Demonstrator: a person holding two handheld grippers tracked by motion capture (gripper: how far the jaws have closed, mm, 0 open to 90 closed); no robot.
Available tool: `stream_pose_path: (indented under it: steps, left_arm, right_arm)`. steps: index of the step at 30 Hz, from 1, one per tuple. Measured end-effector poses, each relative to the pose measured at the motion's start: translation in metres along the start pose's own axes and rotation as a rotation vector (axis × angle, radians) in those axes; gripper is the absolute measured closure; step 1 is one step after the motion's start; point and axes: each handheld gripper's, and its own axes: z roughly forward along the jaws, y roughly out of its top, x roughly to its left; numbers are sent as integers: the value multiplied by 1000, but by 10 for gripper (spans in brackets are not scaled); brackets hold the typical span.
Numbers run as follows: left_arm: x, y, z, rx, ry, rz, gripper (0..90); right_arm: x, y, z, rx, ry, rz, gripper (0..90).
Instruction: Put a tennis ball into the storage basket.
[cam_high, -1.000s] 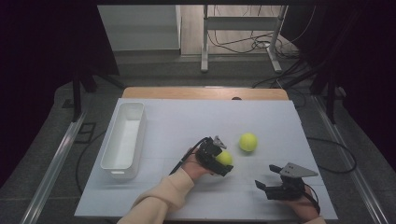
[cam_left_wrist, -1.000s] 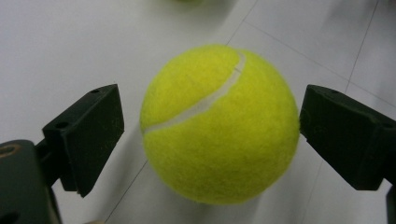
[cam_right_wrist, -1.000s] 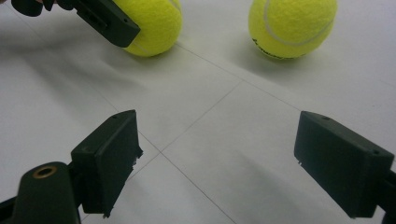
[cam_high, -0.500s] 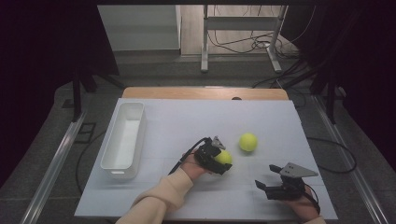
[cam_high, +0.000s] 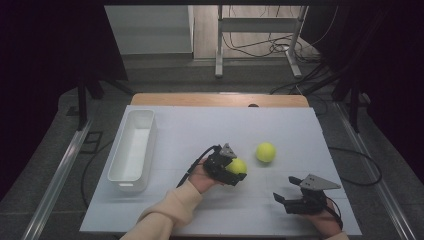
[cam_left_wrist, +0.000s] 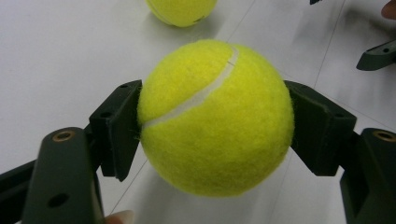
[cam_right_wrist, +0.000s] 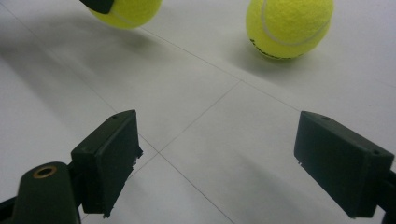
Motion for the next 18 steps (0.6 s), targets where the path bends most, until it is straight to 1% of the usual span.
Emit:
stream_pose_path:
  steps: [8, 13, 18]
  left_arm:
    - [3, -6, -10, -12, 10, -10, 261]
    - [7, -10, -18, -17, 26, -22, 261]
    - [13, -12, -25, -32, 39, -35, 261]
  right_arm:
    - [0, 0, 0, -2, 0, 0, 147]
    - [0, 0, 0, -2, 2, -2, 147]
    - [0, 0, 0, -2, 3, -2, 147]
